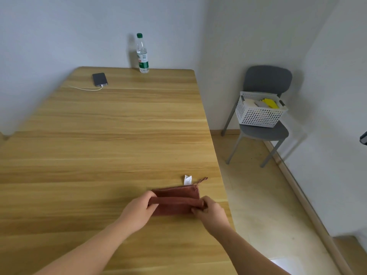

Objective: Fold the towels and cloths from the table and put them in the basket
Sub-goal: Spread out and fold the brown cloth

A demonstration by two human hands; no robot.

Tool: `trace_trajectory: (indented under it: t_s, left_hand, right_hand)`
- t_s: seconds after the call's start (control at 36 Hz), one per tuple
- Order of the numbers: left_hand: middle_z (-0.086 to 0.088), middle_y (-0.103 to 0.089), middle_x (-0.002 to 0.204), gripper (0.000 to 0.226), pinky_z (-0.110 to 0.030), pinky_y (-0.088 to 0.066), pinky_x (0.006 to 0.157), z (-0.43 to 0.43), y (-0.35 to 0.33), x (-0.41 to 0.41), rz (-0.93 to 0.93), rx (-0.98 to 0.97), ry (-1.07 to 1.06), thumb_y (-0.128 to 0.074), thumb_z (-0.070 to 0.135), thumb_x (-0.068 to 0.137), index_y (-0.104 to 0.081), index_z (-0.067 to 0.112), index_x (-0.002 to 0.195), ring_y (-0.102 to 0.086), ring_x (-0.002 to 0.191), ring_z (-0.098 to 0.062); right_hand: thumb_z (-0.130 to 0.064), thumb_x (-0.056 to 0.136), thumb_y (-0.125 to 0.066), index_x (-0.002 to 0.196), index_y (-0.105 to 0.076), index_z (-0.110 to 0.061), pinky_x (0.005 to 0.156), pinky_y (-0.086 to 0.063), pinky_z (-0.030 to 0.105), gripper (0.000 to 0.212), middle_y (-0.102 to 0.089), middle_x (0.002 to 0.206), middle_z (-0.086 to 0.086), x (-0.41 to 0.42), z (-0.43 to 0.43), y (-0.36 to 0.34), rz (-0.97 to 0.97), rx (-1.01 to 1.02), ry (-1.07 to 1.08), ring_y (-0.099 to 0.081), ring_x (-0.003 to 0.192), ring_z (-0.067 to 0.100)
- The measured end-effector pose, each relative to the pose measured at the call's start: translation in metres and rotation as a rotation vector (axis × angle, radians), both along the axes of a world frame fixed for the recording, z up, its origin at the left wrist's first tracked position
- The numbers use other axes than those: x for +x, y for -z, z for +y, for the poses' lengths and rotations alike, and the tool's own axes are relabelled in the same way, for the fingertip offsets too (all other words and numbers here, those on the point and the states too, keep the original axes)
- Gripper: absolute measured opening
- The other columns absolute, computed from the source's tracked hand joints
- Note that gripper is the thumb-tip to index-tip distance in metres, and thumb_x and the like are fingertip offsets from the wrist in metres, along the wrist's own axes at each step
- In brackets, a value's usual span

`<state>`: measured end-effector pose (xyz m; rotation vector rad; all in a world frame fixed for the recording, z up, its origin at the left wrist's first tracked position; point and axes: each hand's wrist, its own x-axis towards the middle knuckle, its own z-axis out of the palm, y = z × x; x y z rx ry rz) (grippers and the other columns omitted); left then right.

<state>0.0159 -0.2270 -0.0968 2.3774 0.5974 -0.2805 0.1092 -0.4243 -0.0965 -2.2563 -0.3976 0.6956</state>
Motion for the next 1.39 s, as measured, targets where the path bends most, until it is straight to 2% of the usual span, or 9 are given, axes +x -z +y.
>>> trace_trajectory:
  t_s: [0.08, 0.28, 0.58, 0.69, 0.83, 0.89, 0.97, 1.14, 1.39]
  left_hand:
    - [-0.001, -0.065, 0.092, 0.012, -0.036, -0.049, 0.068, 0.002, 0.003, 0.009, 0.037, -0.038, -0.110, -0.044, 0.036, 0.097, -0.048, 0.024, 0.096, -0.062, 0.079, -0.020]
    - [0.003, -0.048, 0.068, 0.025, -0.027, -0.029, 0.048, 0.003, 0.007, 0.027, 0.062, -0.003, -0.259, -0.038, 0.037, 0.099, -0.040, 0.017, 0.082, -0.046, 0.057, -0.014]
    - [0.009, -0.050, 0.075, 0.020, -0.025, -0.034, 0.048, -0.011, 0.009, 0.037, 0.034, 0.143, -0.422, -0.045, 0.035, 0.096, -0.035, 0.019, 0.103, -0.054, 0.070, -0.016]
    - [-0.005, -0.058, 0.104, 0.039, -0.028, -0.050, 0.067, -0.012, 0.014, 0.030, -0.129, 0.378, -0.297, -0.073, 0.023, 0.079, -0.053, 0.014, 0.112, -0.060, 0.091, -0.022]
    - [0.006, -0.066, 0.110, 0.059, -0.037, -0.055, 0.072, -0.003, 0.032, 0.024, -0.320, 0.548, 0.168, -0.082, 0.005, 0.051, -0.063, 0.029, 0.101, -0.058, 0.109, -0.023]
    - [0.015, -0.065, 0.115, 0.030, -0.039, -0.055, 0.079, 0.002, 0.031, 0.018, -0.233, 0.514, 0.233, -0.056, 0.028, 0.083, -0.055, 0.035, 0.113, -0.048, 0.123, -0.018]
    - [0.020, -0.036, 0.145, 0.079, -0.046, -0.032, 0.106, 0.006, 0.024, 0.019, 0.035, 0.403, 0.284, 0.012, 0.065, 0.082, -0.036, 0.038, 0.139, -0.018, 0.144, -0.017]
    - [0.008, -0.035, 0.142, 0.055, -0.031, -0.030, 0.104, 0.004, 0.008, 0.030, 0.092, 0.325, 0.244, -0.045, 0.047, 0.093, -0.026, 0.034, 0.143, -0.030, 0.131, -0.018]
    - [0.000, -0.058, 0.120, 0.048, -0.031, -0.047, 0.088, 0.004, 0.001, 0.041, 0.392, 0.064, 0.215, -0.067, 0.040, 0.078, -0.050, 0.020, 0.118, -0.055, 0.109, -0.020]
  right_hand:
    - [-0.025, 0.094, -0.051, 0.094, -0.052, -0.018, 0.059, -0.037, 0.024, 0.007, -0.056, 0.082, -0.003, 0.006, 0.007, -0.002, 0.015, 0.007, 0.051, -0.051, 0.075, 0.014]
    - [-0.028, 0.099, -0.039, 0.101, -0.045, -0.022, 0.052, -0.035, 0.026, 0.010, -0.053, 0.075, -0.003, 0.016, 0.026, 0.002, 0.034, -0.059, 0.127, -0.049, 0.063, 0.014]
    - [-0.030, 0.095, -0.046, 0.101, -0.038, -0.015, 0.065, -0.039, 0.029, 0.018, -0.053, 0.088, -0.001, 0.024, 0.040, 0.007, 0.018, -0.226, 0.260, -0.054, 0.082, 0.021]
    - [-0.027, 0.092, -0.053, 0.112, -0.043, -0.015, 0.080, -0.042, 0.030, 0.025, -0.049, 0.112, 0.002, 0.017, 0.043, 0.005, -0.336, -0.426, 0.177, -0.050, 0.104, 0.021]
    - [-0.005, 0.040, -0.086, 0.075, -0.068, -0.023, 0.058, -0.049, 0.029, 0.044, -0.065, 0.086, -0.002, 0.008, 0.046, 0.011, -0.693, -0.391, -0.157, -0.061, 0.070, 0.021]
    - [-0.013, 0.061, -0.079, 0.091, -0.067, -0.026, 0.077, -0.049, 0.032, 0.035, -0.062, 0.110, -0.007, 0.005, 0.045, 0.009, -0.597, -0.368, -0.189, -0.060, 0.094, 0.019]
    - [-0.021, 0.095, -0.039, 0.122, -0.050, -0.026, 0.101, -0.029, 0.030, 0.029, -0.035, 0.142, -0.014, 0.007, 0.040, 0.015, -0.444, -0.360, -0.172, -0.035, 0.126, 0.015]
    - [-0.029, 0.095, -0.051, 0.130, -0.037, -0.017, 0.094, -0.042, 0.031, 0.039, -0.040, 0.133, 0.003, 0.009, 0.041, 0.006, -0.189, -0.304, 0.035, -0.043, 0.119, 0.022]
    - [-0.027, 0.082, -0.061, 0.102, -0.053, -0.015, 0.081, -0.050, 0.032, 0.025, -0.060, 0.098, 0.002, 0.009, 0.034, 0.007, 0.114, -0.331, 0.149, -0.057, 0.100, 0.023]
